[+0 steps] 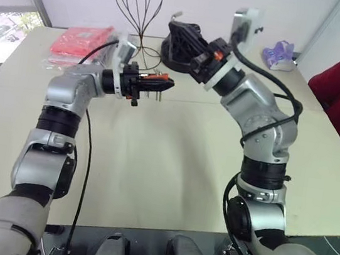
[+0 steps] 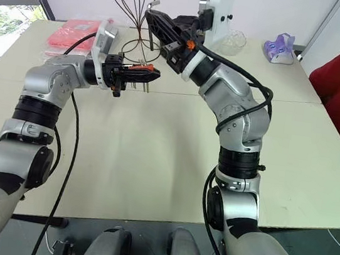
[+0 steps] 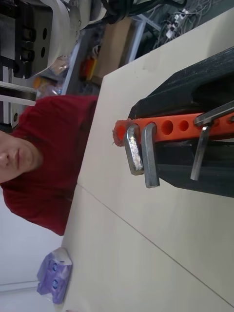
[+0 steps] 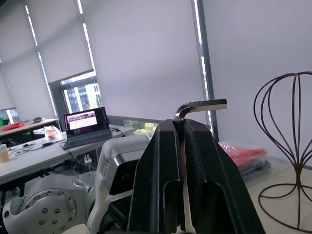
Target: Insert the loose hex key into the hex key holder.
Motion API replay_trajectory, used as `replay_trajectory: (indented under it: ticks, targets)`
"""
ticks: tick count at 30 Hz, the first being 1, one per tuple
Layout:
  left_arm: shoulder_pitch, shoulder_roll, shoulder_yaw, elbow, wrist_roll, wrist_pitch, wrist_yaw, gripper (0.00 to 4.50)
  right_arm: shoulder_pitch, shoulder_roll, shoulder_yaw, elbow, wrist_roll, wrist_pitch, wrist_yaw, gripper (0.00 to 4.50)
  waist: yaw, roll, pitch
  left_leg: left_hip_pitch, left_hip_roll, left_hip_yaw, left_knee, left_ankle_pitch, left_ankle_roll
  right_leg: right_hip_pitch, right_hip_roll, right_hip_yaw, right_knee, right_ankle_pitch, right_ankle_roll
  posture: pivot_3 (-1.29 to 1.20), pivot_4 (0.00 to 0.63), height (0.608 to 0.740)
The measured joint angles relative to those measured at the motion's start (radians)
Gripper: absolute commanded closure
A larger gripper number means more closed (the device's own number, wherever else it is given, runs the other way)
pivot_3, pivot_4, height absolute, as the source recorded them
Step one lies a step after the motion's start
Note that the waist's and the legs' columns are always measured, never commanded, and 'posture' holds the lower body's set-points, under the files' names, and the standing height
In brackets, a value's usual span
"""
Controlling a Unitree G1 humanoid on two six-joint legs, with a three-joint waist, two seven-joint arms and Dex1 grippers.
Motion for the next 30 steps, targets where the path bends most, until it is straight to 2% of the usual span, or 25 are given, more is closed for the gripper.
replay_trajectory:
  ticks: [12,30]
  targets:
    - [-0.002,-0.006,0.016,-0.040,-0.024,0.035,0.013,4.50,0.039,-0.009,0.053,0.017,-0.016,-0.041,0.013,4.45,0.000,0.000,0.000,0.000,0.000,0.000,0.000,0.000,0.000,0.000,0.000,0.000,0.000,0.000,0.000,0.00,0.150,0.740]
    - [0.017,-0.003,0.039,-0.081,-0.033,0.058,0.034,4.50,0.038,-0.028,0.058,0.079,-0.027,-0.087,0.017,4.45,0.000,0.000,0.000,0.000,0.000,0.000,0.000,0.000,0.000,0.000,0.000,0.000,0.000,0.000,0.000,0.00,0.150,0.740]
